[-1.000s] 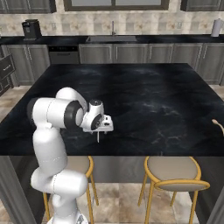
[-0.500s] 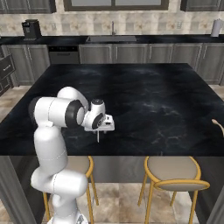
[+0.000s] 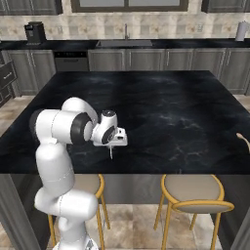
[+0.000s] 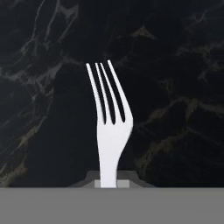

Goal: Pick up the metallic utensils from the counter and place them in the open drawer. Make sure not to pick up any wooden utensils.

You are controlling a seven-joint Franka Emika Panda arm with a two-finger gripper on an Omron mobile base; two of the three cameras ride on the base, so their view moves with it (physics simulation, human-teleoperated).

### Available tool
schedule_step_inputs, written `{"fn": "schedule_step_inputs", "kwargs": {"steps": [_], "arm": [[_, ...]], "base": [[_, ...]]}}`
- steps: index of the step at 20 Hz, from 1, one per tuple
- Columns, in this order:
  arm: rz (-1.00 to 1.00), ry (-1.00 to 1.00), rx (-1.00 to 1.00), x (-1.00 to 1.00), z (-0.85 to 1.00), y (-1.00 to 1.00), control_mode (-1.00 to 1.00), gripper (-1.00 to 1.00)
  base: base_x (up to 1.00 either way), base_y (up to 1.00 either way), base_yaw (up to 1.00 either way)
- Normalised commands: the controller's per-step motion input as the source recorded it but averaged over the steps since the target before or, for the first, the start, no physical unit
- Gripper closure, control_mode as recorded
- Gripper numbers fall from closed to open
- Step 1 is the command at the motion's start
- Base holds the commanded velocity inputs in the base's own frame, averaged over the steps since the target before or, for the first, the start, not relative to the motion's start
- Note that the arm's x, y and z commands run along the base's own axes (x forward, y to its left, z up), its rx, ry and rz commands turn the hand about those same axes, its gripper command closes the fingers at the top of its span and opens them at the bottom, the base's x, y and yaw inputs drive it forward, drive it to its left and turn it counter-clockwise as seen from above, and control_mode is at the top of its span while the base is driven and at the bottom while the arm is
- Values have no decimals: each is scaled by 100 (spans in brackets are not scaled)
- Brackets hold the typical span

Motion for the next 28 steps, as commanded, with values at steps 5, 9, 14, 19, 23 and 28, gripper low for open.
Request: {"fn": "schedule_step_inputs", "kwargs": {"steps": [5,9,14,19,23,28], "arm": [[0,-26,6,-92,96,0,-100,100],[0,-24,0,-100,100,2,-100,100],[3,-16,-3,-100,90,33,-100,100],[0,0,0,0,0,0,100,100],[0,0,0,0,0,0,100,100],[0,0,0,0,0,0,100,100]], "base": [[0,0,0],[0,0,0],[0,0,0],[-100,97,15],[-99,100,17],[-87,100,12]]}}
